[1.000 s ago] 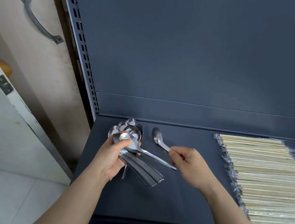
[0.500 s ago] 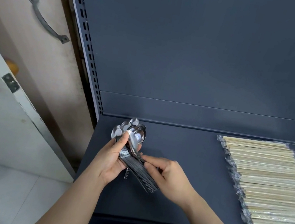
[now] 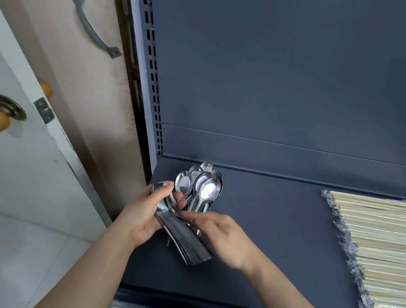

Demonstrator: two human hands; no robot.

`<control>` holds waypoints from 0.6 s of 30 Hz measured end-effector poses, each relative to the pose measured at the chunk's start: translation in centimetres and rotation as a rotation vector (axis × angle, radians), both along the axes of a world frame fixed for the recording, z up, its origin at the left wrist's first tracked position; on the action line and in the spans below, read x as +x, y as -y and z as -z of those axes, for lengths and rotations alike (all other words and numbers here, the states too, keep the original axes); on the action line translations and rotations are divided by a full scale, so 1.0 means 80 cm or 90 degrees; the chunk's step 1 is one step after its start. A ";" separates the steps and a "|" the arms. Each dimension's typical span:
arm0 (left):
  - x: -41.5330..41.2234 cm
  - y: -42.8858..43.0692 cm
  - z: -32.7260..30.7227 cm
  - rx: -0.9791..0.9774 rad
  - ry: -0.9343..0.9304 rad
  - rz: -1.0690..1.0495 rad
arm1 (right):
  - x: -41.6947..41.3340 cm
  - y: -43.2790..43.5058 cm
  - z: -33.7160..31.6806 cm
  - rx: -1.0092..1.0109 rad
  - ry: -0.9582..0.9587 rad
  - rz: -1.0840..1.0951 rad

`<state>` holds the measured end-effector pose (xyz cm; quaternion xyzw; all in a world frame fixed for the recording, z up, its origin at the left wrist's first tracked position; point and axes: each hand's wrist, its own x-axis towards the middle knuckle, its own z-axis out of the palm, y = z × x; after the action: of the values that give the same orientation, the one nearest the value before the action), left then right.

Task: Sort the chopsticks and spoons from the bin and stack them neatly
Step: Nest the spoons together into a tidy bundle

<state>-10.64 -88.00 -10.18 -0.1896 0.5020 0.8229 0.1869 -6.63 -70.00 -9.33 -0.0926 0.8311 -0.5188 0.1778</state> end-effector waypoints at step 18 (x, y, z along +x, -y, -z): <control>-0.024 0.000 0.006 0.005 0.071 0.125 | -0.070 0.005 0.020 0.332 0.000 0.274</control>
<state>-12.53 -88.01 -10.67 -0.1839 0.5035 0.7909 0.2952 -12.26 -70.40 -10.93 0.1340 0.9361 -0.3146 0.0819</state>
